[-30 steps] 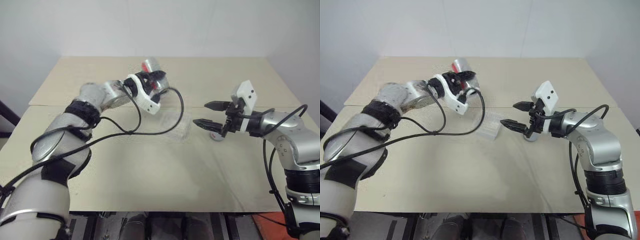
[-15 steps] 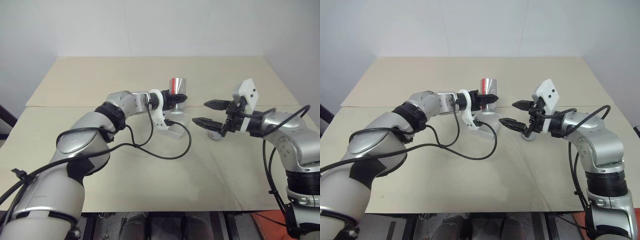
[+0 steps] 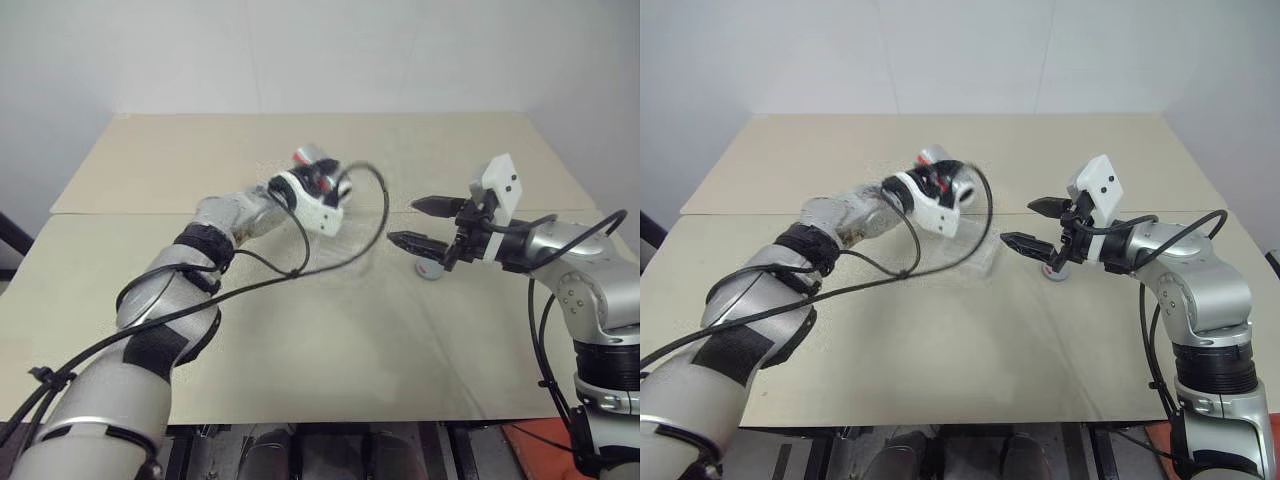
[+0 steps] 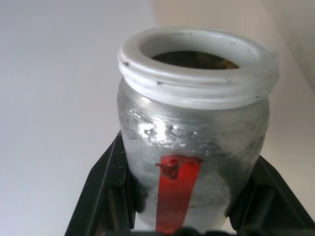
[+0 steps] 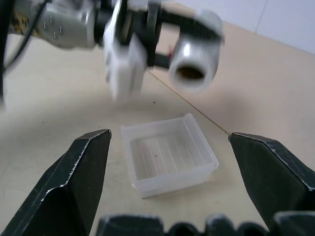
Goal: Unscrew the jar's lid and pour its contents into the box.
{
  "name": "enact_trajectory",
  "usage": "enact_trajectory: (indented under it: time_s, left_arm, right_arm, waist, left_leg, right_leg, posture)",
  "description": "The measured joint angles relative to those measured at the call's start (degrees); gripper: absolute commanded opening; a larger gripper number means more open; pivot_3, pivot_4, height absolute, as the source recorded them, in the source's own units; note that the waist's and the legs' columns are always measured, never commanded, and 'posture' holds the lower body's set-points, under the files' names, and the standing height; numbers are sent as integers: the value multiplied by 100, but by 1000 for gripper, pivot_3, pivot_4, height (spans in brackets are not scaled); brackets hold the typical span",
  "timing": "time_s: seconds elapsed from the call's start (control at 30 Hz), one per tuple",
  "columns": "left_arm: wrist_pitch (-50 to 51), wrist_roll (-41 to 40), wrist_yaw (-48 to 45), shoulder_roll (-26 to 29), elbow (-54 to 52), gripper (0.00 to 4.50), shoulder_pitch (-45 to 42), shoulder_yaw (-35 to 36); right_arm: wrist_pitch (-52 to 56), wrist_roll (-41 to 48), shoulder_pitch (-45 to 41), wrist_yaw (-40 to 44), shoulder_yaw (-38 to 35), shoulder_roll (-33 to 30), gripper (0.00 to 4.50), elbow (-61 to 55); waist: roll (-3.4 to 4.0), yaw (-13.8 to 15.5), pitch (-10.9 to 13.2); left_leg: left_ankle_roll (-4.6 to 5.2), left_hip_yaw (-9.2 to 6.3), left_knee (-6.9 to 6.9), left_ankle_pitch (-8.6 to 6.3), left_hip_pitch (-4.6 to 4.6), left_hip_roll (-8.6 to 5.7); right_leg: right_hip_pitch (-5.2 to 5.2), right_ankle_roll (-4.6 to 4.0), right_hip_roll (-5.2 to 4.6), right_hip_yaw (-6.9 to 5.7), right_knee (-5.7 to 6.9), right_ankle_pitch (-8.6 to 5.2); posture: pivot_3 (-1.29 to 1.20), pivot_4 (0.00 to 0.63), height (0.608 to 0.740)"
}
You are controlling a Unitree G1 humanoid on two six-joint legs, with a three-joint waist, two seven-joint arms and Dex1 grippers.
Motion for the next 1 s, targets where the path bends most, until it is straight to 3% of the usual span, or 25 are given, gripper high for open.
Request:
enact_trajectory:
  time_s: [0.07, 0.3, 0.4, 0.63, 0.73, 0.8, 0.9, 1.0]
  left_arm:
    - [606, -990, -648, -261, -246, 1926, 245, 812]
    - [3665, -3231, -1831, -868, -1867, 1926, 823, 2532]
    - [4481, -3725, -1839, -919, -2721, 1926, 1212, 2945]
    - [5689, -4126, -1672, -1027, -3572, 1926, 1861, 3142]
    - [5569, -3915, -1647, -839, -3681, 1926, 1858, 2852]
    - [4992, -3384, -1624, -527, -3633, 1926, 1842, 2293]
    - [3478, -1665, -1021, 217, -2955, 1926, 1397, 779]
    - [2238, 268, 205, 714, -1950, 1926, 542, -734]
  right_arm:
    - [1, 3, 0, 0, 0, 0, 4453, 0]
    - [16, 156, 1, -6, -1, 20, 4453, -7]
    - [47, 220, 21, -59, -3, 27, 4453, -35]
    - [116, 313, 182, -166, -10, 72, 4453, -182]
    - [119, 377, 197, -230, -13, 83, 4453, -186]
    - [118, 394, 197, -234, -14, 82, 4453, -186]
    - [116, 392, 192, -231, -14, 74, 4453, -173]
    - [107, 387, 161, -230, -1, 81, 4453, -159]
  waist:
    - [0, -4, 0]
    - [0, -74, 0]
    - [0, -103, 0]
    - [0, -83, 0]
    - [0, -56, 0]
    - [0, -47, 0]
    - [0, -5, 0]
    - [0, 41, 0]
  left_leg:
    - [0, -1, 8, 0, 1, -1]
    - [-1, -13, 11, 1, 5, 0]
    - [-1, -44, 10, 1, 24, -2]
    - [-1, -51, 12, 1, 28, -4]
    - [-1, -49, 12, 0, 29, -6]
    - [-1, -47, 8, 0, 31, -8]
    - [-2, -23, 3, 1, 35, -13]
    - [-1, -9, 0, 0, 28, -14]
  right_leg:
    - [5, 0, -1, 0, 0, 0]
    - [6, 0, 0, 0, 9, 0]
    - [20, 0, 0, 7, 13, 0]
    - [24, -1, 0, 9, 22, 1]
    - [24, -1, 0, 11, 21, 1]
    - [24, -1, 0, 11, 20, 1]
    - [26, -2, 0, 12, 17, 1]
    - [26, -3, 0, 11, 8, 2]
  posture:
    - [0, 150, 740]
    - [0, 150, 740]
    - [0, 150, 740]
    - [0, 150, 740]
    - [0, 150, 740]
    - [0, 150, 740]
    - [0, 150, 740]
    - [0, 150, 740]
